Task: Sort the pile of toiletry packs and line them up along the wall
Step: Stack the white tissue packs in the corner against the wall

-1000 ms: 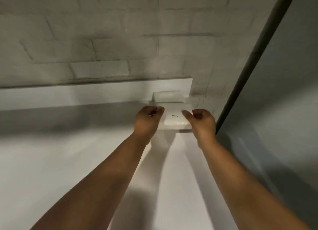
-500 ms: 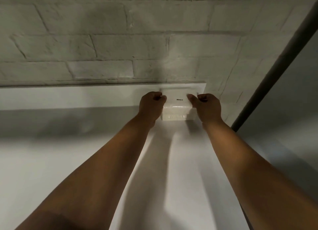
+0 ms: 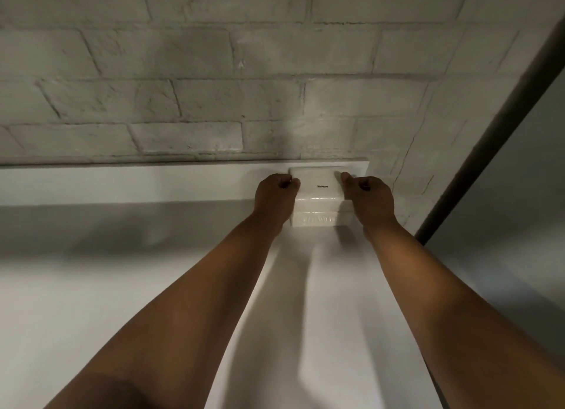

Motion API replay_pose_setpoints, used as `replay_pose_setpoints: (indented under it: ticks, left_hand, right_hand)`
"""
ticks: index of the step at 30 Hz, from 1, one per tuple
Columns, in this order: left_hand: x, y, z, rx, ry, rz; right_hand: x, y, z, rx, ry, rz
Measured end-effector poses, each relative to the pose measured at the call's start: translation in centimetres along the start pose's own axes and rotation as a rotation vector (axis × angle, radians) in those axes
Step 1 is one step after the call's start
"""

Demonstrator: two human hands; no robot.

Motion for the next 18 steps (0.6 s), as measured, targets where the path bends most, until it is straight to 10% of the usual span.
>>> replay_pose_setpoints:
  ticks: [18]
  left_hand:
    - [-16.3,7.4,1.4,0.081,0.059,-0.191]
  right_hand:
    - [3.3,16.8,7.2,-0.445,0.131,0.135]
Point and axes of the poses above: each hand's wrist, its own y-axis away from the middle knuckle, its own x-axis out of the palm, z = x × y, the point moved 1 cm from there along -y, towards the middle knuckle, and after that the axes turned 11 degrees about -z, right-handed, at the moved point
